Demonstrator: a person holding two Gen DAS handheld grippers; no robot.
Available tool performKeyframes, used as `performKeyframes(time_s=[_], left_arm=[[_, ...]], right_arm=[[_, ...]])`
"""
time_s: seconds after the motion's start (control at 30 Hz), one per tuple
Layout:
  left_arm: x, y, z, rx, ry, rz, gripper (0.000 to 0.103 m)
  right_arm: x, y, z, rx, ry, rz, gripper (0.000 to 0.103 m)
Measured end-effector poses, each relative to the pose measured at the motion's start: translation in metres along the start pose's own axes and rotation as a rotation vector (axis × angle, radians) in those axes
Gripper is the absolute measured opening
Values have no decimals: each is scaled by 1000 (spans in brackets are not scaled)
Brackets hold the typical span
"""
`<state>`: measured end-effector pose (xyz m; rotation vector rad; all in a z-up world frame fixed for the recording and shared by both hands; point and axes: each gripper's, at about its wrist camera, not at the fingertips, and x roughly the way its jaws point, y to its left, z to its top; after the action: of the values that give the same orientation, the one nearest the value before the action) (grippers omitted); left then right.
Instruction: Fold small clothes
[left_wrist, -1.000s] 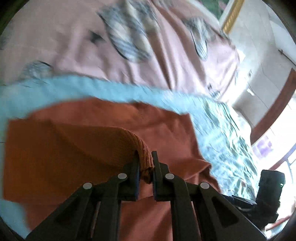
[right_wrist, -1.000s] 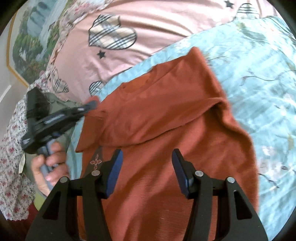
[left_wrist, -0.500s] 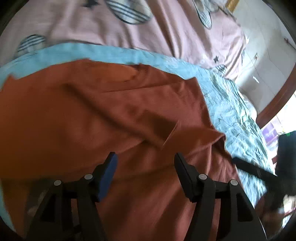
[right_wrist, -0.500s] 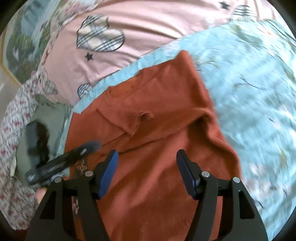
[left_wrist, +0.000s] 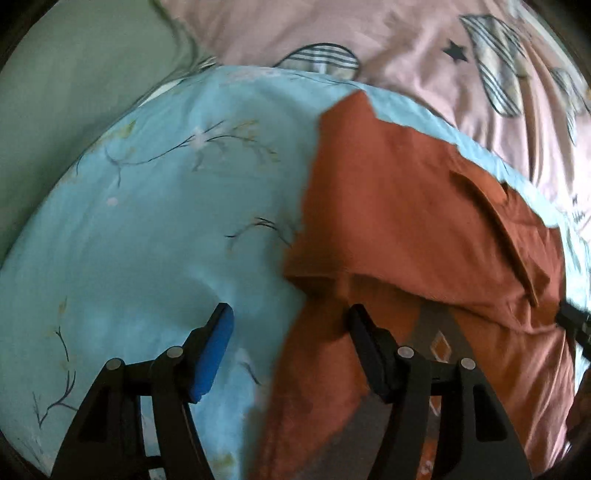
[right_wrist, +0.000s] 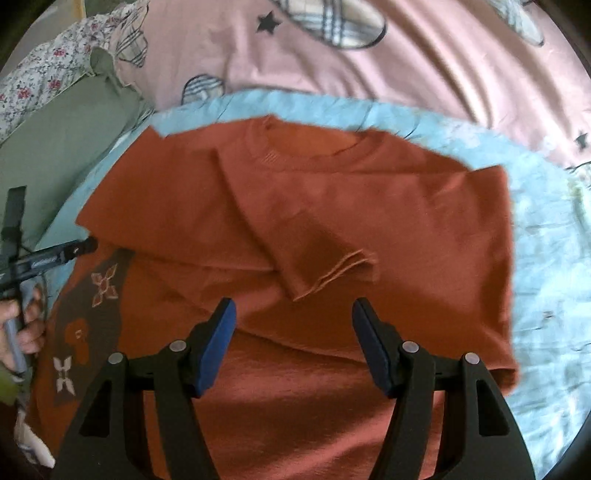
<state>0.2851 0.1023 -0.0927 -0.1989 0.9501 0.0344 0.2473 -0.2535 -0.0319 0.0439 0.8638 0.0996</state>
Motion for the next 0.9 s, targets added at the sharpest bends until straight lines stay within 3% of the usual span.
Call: performKeyframes(time_s=[0.1,0.13,0.17,0.23,0.33,0.5,0.57,0.7,0.77,0.83,0.9], left_arm=[[6,7,3,-38,-6,2,65],[7,7,6,-42,-12,9,65],[7,6,8,-46,-16,16,65],[9,6,10,-53,-18,24,65],[13,4,15,-64,-22,23,65],[15,5,19,-76,-30,14,65],[19,3,19,-70,-30,26,65],[21,-4,18,-41,-37,54,66],[21,-3,17,-38,-39,52,66],[21,-2,17,-41,-42,45,66],[21,-2,17,-43,-48,44,67]], right_arm=[[18,-6,2,47,25,12,64],[24,-10,4,75,27,12,50],[29,-13,5,103,26,22,30],[34,-23,9,164,19,38,8],[14,-34,13,241,-69,68,6],[-52,-80,15,512,-277,309,6],[-59,-99,24,564,-310,277,6],[-32,-114,40,521,-181,64,15],[-20,-115,31,527,-133,42,31],[-20,-115,15,527,-143,10,54],[-13,-109,7,513,-136,-3,55]])
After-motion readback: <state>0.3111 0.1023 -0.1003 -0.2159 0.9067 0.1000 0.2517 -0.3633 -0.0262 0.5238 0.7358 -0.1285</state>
